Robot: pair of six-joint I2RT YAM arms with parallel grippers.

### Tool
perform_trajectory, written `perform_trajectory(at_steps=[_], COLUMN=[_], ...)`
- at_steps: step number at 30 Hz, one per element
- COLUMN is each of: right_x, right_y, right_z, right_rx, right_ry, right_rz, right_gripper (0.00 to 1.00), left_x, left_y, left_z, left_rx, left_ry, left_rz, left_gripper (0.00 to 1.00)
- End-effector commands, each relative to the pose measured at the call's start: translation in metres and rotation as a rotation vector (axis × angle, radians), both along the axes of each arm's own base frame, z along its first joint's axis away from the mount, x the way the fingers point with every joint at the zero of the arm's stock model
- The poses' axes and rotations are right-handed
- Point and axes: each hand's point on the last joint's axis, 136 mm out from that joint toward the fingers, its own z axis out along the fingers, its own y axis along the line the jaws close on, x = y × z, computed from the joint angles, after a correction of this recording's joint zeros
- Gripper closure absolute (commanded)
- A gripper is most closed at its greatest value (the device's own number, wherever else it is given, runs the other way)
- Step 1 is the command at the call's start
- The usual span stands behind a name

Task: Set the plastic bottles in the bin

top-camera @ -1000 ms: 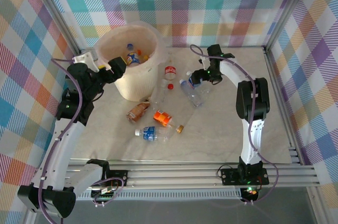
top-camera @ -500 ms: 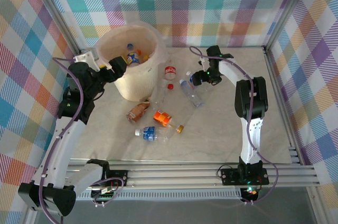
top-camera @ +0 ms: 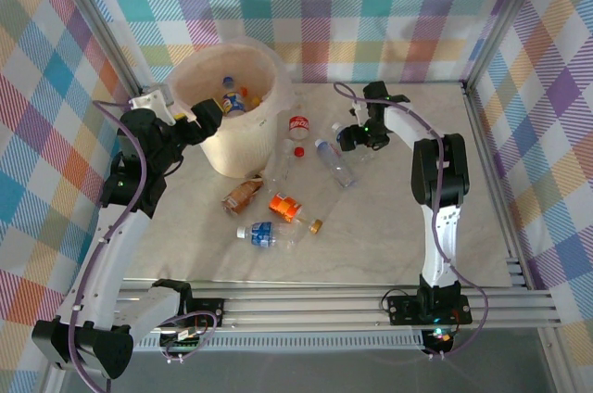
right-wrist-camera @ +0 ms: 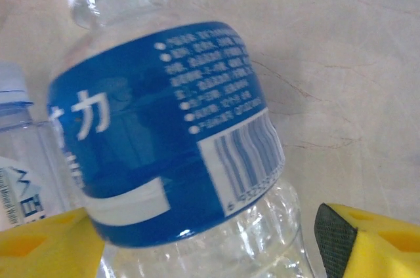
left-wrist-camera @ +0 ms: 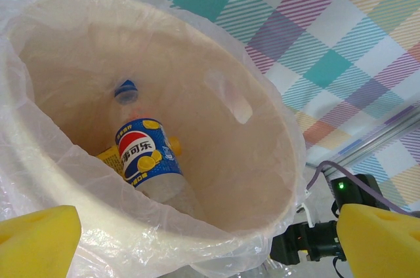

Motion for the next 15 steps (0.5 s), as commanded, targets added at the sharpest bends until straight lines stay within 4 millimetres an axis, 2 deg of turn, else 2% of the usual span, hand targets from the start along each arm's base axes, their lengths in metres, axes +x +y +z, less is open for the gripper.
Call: perform_trajectory(at_steps=[1,7,15], right_x=[0.001,0.003,0.001], right_y=[-0.004,-0.005,-0.01], right_z=[-0.007,-0.014,-0.019], right_rx=[-0.012,-0.02,-0.044], right_ry=[0.024,0.025,0.033], right_rz=[-0.02,-0.021,-0.031], right_gripper=[0.15,0.16,0.31], left_x=[0.002,0.003,0.004], left_y=[-0.003,-0.004,-0.005], left_z=[0.007,0.006,0.005], left_rx=[-0.01,-0.013,-0.02], left_ry=[-0.027,-0.023,-0.016], left_rz=[-0.005,-0.009,-0.012], left_gripper=[0.0,0.0,0.0])
